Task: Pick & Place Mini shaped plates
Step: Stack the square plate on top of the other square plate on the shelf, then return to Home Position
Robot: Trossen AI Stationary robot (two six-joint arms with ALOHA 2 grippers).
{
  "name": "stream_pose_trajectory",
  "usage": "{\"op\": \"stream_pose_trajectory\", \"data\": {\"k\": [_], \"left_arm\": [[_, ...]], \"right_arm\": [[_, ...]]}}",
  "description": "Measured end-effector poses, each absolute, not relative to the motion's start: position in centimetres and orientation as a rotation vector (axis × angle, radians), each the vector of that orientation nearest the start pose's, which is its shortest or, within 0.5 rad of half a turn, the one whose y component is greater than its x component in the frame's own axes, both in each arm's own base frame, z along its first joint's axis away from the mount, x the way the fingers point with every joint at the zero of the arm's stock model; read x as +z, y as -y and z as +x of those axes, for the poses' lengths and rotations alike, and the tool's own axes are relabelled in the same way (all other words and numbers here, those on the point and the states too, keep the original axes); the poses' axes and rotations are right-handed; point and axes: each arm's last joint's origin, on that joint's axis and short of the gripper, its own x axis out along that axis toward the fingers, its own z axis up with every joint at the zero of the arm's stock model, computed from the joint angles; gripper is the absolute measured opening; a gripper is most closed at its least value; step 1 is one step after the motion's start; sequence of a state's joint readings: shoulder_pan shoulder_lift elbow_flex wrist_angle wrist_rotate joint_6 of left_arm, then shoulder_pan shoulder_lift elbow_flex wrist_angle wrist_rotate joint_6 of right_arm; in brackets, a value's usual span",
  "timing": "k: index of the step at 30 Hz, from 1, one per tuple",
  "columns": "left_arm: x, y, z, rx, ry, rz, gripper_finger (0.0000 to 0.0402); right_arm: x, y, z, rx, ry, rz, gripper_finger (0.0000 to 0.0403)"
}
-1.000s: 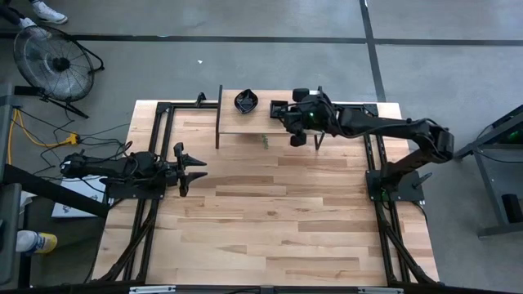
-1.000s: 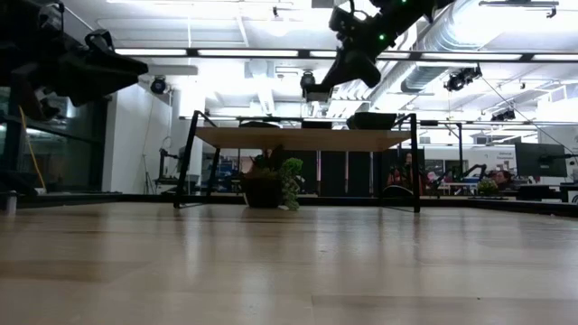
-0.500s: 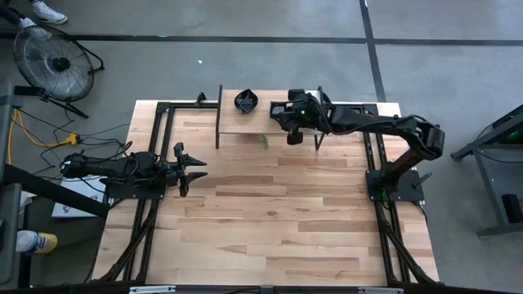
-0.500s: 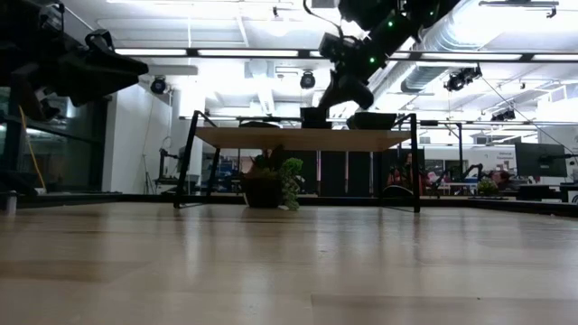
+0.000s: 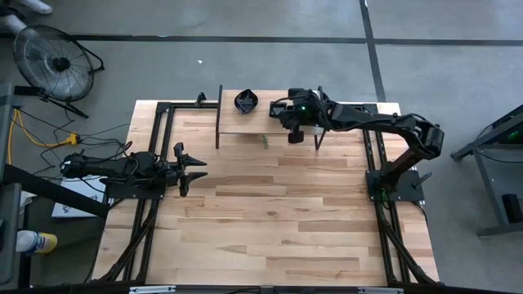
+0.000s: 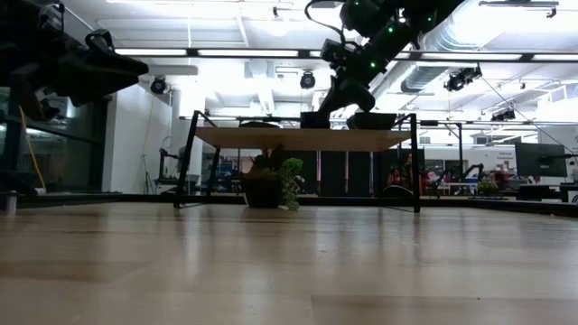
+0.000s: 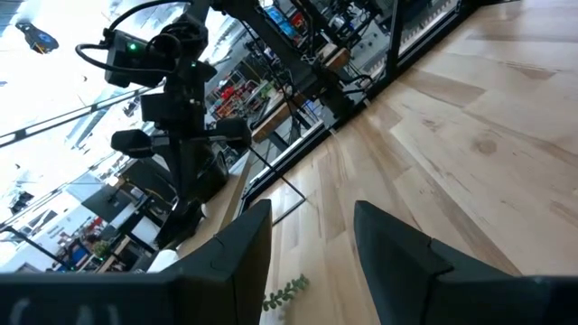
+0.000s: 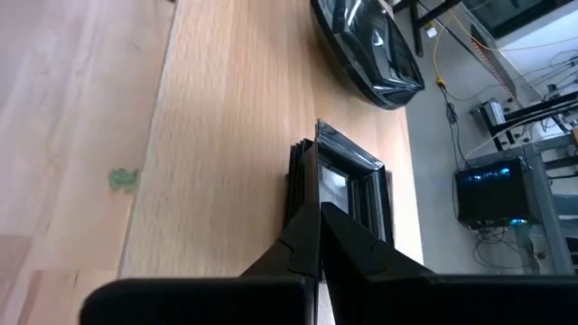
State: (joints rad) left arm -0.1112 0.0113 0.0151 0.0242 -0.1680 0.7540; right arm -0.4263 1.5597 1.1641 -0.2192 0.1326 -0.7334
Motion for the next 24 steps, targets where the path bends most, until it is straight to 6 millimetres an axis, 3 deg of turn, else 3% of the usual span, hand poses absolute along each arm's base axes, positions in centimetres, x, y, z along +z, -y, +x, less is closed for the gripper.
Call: {"op": "stream_pose_trajectory", "data": {"k": [7, 18, 24], "left_arm": [[17.0, 0.6, 9.7, 0.065, 0.005, 0.750, 0.0154], [17.0, 0.6, 9.7, 0.065, 0.006, 0.749, 0.0154], [17.0, 0.6, 9.7, 0.065, 0.005, 0.749, 0.0154]], "right_arm": [[27.3, 14.6, 31.2, -0.303, -0.789, -0.604, 0.0007], [27.3, 14.4, 31.4, -0.297, -0.778, -0.589, 0.0103], [28.8, 12.9, 30.9, -0.303, -0.731, -0.579, 0.0123]]}}
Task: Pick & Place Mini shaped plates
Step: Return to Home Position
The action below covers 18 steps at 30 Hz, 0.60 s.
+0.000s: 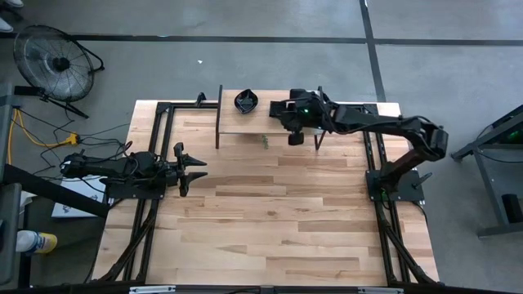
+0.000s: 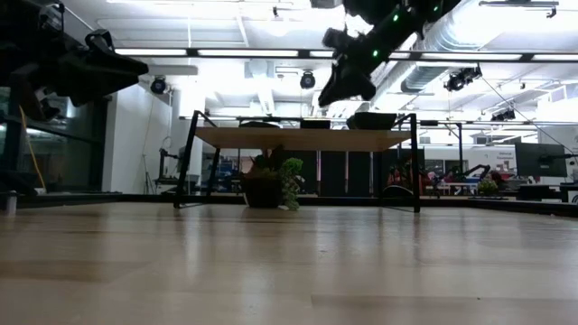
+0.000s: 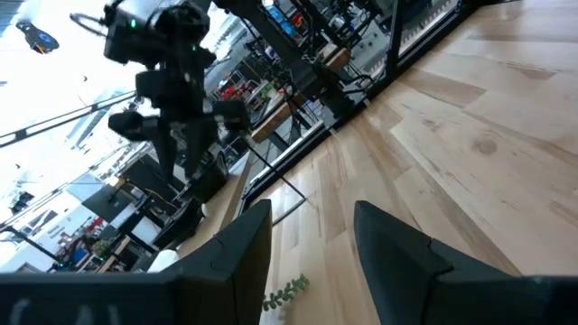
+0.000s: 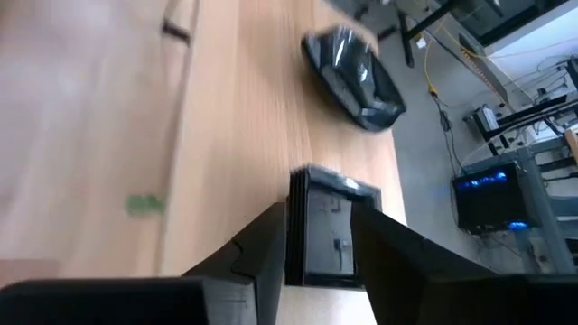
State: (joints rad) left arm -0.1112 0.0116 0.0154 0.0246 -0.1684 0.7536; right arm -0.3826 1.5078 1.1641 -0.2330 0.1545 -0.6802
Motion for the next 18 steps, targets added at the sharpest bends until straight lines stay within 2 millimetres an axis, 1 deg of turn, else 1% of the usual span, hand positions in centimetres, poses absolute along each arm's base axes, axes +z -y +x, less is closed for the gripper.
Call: {"op": "stream_pose_trajectory", "data": {"k": [3, 6, 9, 11, 14, 16, 18], "left_arm": [[17.0, 0.6, 9.7, 0.065, 0.005, 0.749, 0.0154], [17.0, 0.6, 9.7, 0.065, 0.005, 0.749, 0.0154], [17.0, 0.6, 9.7, 0.065, 0.005, 0.749, 0.0154], [17.0, 0.6, 9.7, 0.065, 0.005, 0.749, 0.0154], [17.0, 0.6, 9.7, 0.065, 0.005, 0.749, 0.0154], [17.0, 0.6, 9.7, 0.065, 0.005, 0.749, 0.0154], [17.0, 0.6, 9.7, 0.065, 0.005, 0.749, 0.0154]], "right_arm": [[30.2, 11.8, 29.9, -0.273, -0.695, -0.522, 0.0120], [31.2, 10.6, 28.4, -0.183, -0.678, -0.403, 0.0110], [31.3, 9.7, 26.7, -0.092, -0.699, -0.254, 0.0094], [30.3, 8.9, 25.7, -0.040, -0.686, -0.194, 0.0078], [27.8, 7.4, 23.9, -0.016, -0.627, -0.181, 0.0049], [26.1, 6.3, 22.5, -0.003, -0.568, -0.155, 0.0025], [24.8, 5.0, 21.1, 0.024, -0.473, -0.138, 0.0007]]}}
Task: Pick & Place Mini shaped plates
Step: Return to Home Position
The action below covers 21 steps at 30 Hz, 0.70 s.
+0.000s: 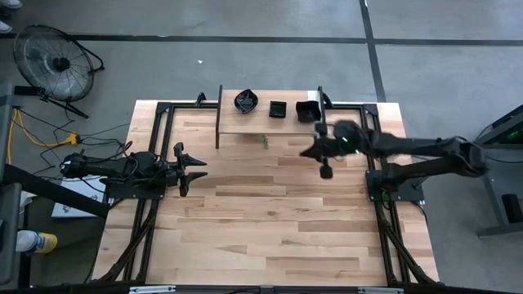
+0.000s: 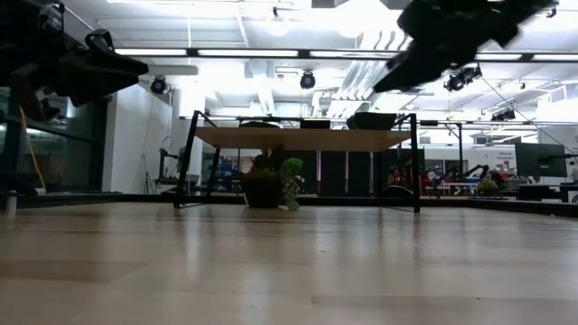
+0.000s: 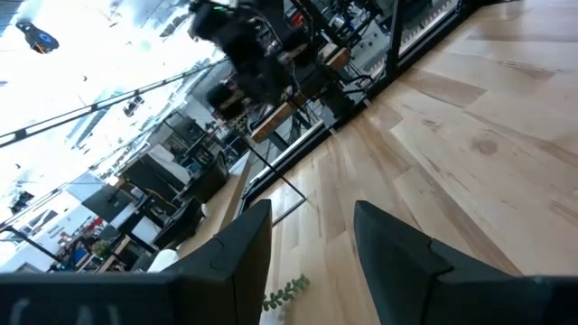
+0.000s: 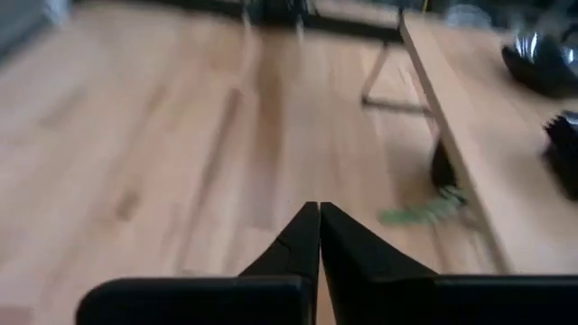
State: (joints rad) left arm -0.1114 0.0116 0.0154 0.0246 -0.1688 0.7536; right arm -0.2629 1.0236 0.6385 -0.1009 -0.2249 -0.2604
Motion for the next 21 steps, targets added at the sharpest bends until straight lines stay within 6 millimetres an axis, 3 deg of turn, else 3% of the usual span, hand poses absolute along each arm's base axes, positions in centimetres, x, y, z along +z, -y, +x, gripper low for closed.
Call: {"op": "stream_pose_trajectory", "data": {"k": [6, 12, 21], "left_arm": [[17.0, 0.6, 9.7, 0.065, 0.005, 0.749, 0.0154], [17.0, 0.6, 9.7, 0.065, 0.005, 0.749, 0.0154], [17.0, 0.6, 9.7, 0.065, 0.005, 0.749, 0.0154]], "right_arm": [[20.6, 2.3, 17.0, 0.020, -0.263, -0.086, 0.0003], [17.3, 1.7, 13.8, -0.027, -0.118, -0.006, 0.0001], [16.4, 1.2, 12.1, 0.010, -0.045, 0.069, 0.0001]]}}
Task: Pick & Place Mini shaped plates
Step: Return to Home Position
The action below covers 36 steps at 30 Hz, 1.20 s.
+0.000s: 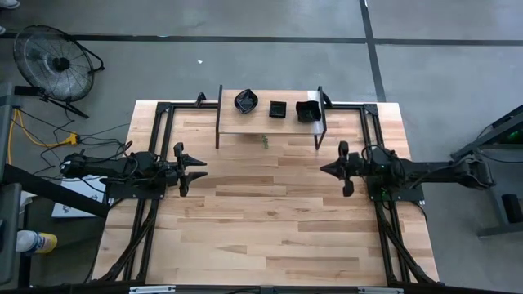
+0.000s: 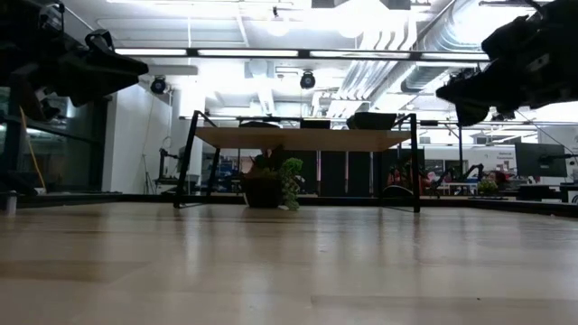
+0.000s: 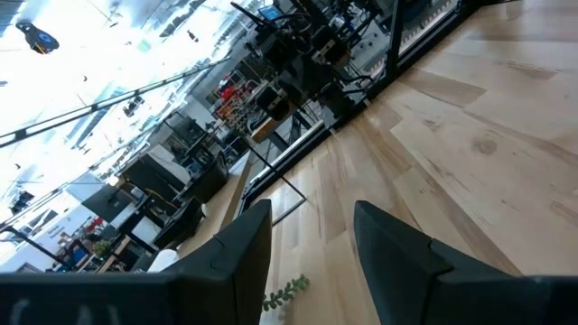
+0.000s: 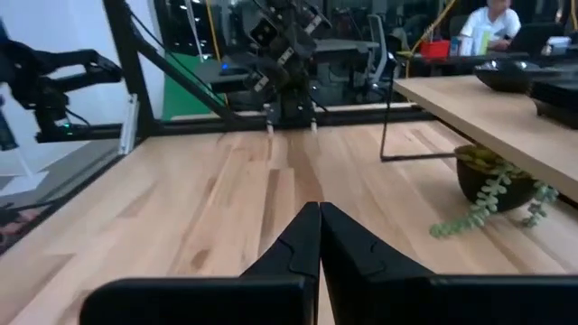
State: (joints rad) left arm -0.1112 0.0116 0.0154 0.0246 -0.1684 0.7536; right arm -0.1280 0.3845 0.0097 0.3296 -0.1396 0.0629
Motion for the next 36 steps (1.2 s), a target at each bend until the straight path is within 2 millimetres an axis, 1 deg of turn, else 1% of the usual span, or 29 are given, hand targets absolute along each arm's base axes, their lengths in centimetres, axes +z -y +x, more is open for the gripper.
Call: {"op": "stream_pose_trajectory", "data": {"k": [5, 11, 17, 23, 26, 31, 36], "left_arm": [[17.0, 0.6, 9.7, 0.065, 0.005, 0.749, 0.0154], [17.0, 0.6, 9.7, 0.065, 0.005, 0.749, 0.0154], [17.0, 0.6, 9.7, 0.065, 0.005, 0.749, 0.0154], [17.0, 0.6, 9.7, 0.065, 0.005, 0.749, 0.0154], [17.0, 0.6, 9.7, 0.065, 0.005, 0.749, 0.0154], [17.0, 0.6, 9.7, 0.065, 0.005, 0.749, 0.0154], [17.0, 0.6, 9.7, 0.065, 0.005, 0.749, 0.0154]], "right_arm": [[16.0, 0.8, 11.8, 0.011, -0.089, 0.090, 0.0001], [15.3, 0.6, 11.7, -0.052, -0.160, 0.135, 0.0000], [15.3, 0.6, 11.7, -0.132, -0.158, 0.169, 0.0000], [14.9, 0.9, 11.6, -0.223, -0.188, 0.142, 0.0003], [14.9, 0.9, 11.6, -0.211, -0.189, 0.130, 0.0004], [14.9, 0.9, 11.6, -0.208, -0.198, 0.049, 0.0002], [15.0, 1.0, 11.6, -0.245, -0.182, 0.093, 0.0004]]}}
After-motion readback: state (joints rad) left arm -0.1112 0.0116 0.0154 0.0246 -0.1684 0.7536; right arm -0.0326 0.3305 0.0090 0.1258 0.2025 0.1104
